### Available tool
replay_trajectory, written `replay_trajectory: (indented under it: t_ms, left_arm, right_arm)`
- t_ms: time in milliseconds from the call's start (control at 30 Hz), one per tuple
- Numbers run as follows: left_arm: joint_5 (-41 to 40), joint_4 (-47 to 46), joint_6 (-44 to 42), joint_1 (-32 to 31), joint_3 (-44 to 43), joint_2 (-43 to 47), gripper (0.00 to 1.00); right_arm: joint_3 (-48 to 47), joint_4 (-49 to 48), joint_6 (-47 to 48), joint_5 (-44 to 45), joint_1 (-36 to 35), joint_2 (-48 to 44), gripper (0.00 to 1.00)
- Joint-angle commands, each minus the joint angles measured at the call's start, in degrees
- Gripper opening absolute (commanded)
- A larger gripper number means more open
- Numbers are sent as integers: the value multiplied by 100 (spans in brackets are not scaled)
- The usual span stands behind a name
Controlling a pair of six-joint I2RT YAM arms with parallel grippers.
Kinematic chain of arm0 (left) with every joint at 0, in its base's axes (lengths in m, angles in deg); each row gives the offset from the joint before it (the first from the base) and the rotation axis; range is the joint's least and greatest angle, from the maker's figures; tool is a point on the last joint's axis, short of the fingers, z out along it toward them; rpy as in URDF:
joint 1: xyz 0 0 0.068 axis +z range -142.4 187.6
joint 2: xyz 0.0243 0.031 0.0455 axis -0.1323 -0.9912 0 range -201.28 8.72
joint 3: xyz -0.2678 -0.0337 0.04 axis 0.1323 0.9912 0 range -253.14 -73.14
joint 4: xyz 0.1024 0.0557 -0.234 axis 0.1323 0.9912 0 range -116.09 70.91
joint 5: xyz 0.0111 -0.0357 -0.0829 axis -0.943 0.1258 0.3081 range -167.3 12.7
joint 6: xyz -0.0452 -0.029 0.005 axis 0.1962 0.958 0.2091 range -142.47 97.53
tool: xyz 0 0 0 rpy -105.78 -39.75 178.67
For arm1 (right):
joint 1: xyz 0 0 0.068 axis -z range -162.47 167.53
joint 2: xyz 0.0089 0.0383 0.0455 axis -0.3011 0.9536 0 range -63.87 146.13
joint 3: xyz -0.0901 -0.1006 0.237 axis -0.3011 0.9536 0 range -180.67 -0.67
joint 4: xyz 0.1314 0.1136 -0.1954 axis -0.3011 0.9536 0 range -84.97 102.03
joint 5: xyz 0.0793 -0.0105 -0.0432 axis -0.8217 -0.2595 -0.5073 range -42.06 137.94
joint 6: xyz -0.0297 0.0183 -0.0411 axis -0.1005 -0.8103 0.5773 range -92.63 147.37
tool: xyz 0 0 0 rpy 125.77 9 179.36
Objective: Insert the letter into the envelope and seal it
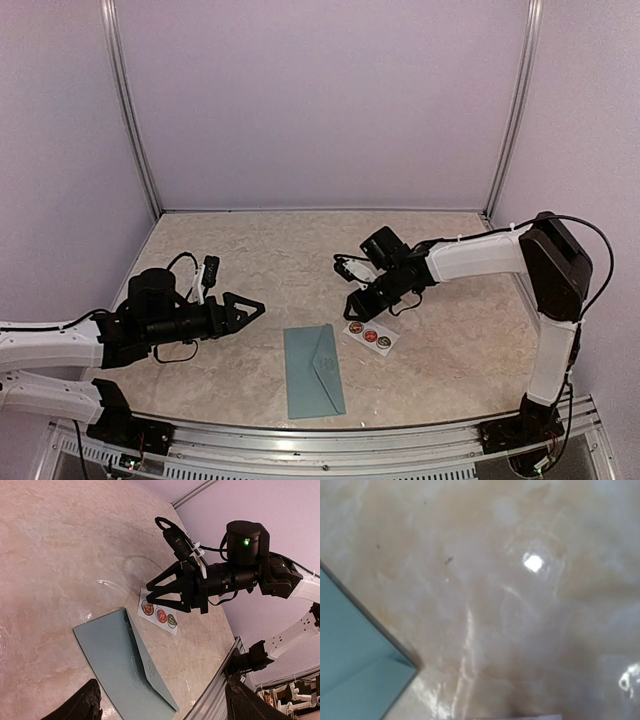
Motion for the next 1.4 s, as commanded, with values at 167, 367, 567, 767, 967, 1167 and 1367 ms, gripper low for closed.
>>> replay_trajectory:
  t_ms: [167, 367, 567, 767, 967, 1167, 1367]
  left_arm:
    - [-4, -125, -18, -27, -181, -157, 81]
    - [0, -135, -18, -23, -184, -172, 81]
    - [-9, -108, -18, -23, -176, -146, 81]
    - [-20, -102, -9, -28, -151, -124, 81]
    - [-17, -92, -9, -31, -140, -110, 81]
    - [-22, -108, 8, -40, -105, -86, 81]
    - [-34, -100, 7, -40, -88, -54, 81]
  right_arm:
    - [100, 248, 250, -35, 70, 173, 27]
    - [84, 291, 293, -53, 85, 277, 23]
    - [81, 307, 304, -194, 88, 307, 14]
    - [124, 367, 304, -379, 91, 254, 9]
    - [174, 439, 280, -397, 92, 152, 14]
    - [229, 472, 284, -521, 92, 73, 16]
    - [258, 542, 312, -594, 100, 144, 14]
